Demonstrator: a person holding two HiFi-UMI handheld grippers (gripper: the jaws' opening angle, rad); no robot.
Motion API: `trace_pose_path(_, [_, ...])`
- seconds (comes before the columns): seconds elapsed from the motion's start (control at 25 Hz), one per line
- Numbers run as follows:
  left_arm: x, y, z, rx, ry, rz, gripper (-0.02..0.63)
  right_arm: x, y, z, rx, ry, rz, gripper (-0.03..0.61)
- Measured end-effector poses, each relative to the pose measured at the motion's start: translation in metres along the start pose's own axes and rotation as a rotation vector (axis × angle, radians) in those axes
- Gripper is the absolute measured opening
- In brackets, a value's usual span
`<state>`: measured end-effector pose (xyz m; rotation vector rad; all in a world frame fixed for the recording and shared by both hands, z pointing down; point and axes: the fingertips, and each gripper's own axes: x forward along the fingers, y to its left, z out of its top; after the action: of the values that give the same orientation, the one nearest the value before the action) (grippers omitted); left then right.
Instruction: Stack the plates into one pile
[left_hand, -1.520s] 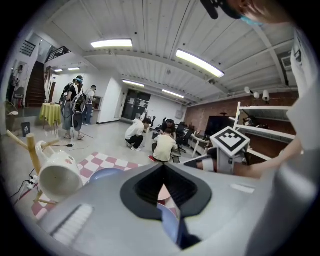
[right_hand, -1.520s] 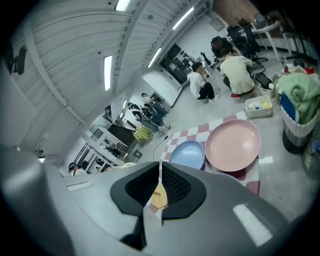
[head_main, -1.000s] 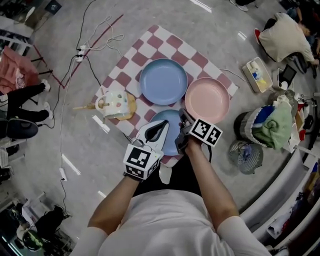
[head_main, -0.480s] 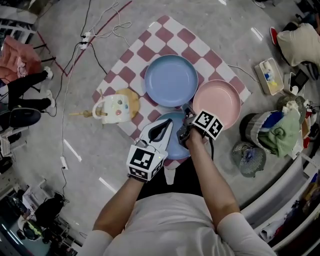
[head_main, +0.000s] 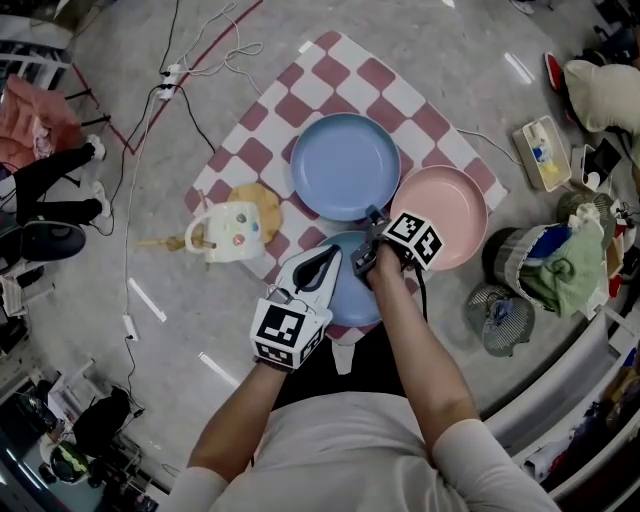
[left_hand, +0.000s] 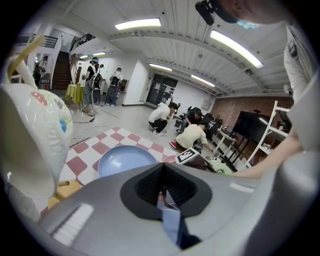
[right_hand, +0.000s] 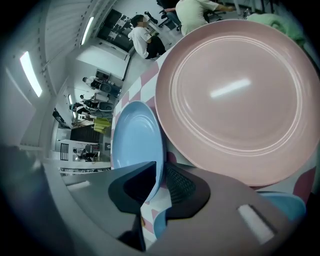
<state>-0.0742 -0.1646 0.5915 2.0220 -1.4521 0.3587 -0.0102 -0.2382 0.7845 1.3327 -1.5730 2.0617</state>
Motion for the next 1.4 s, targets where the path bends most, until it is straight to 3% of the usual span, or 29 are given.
trace_pose_path(0.44, [-0.006,0.010,-0.001,-0.022,-0.008,0.015,0.006,0.009,-0.005,0.001,0.088,0.060,-0.056,0.038])
trace_pose_path(1.4, [-0.033,-0.005,0.006,0.015,-0.046,-0.030,0.006,-0.050,0.025,-0.006,0.028,-0.007,0.136,0.037])
